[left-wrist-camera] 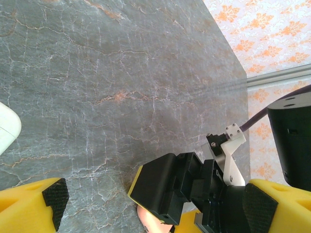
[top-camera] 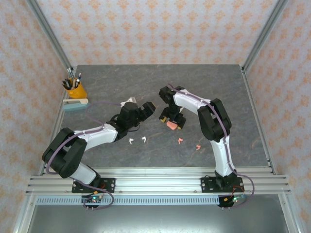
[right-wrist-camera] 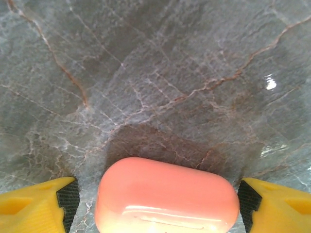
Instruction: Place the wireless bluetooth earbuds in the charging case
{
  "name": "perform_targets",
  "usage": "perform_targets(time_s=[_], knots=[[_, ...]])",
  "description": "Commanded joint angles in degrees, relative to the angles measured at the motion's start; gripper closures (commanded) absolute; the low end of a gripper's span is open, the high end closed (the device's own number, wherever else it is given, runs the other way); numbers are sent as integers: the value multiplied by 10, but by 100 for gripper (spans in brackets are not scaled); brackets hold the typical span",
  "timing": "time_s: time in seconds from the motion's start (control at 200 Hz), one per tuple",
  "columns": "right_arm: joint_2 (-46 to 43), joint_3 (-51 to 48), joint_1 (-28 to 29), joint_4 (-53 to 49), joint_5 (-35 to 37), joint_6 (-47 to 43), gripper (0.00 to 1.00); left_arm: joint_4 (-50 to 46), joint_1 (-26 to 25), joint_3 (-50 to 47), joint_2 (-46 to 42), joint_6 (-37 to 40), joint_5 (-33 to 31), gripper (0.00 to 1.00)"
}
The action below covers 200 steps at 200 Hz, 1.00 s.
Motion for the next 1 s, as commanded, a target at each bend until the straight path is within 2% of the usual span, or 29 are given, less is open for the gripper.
perform_targets(time_s=[0.0, 0.54, 0.751, 0.996], knots=[[-21, -28, -2, 1, -7, 20, 14, 10, -5, 17, 2, 10, -11, 5], [-5, -28, -10, 12, -23, 104, 18, -5, -5, 28, 0, 14, -11, 5], [2, -23, -17, 10, -17, 82, 22, -8, -5, 28, -2, 15, -12, 5], [27, 31, -18, -17, -5, -21, 32, -6, -5, 27, -1, 14, -12, 5]])
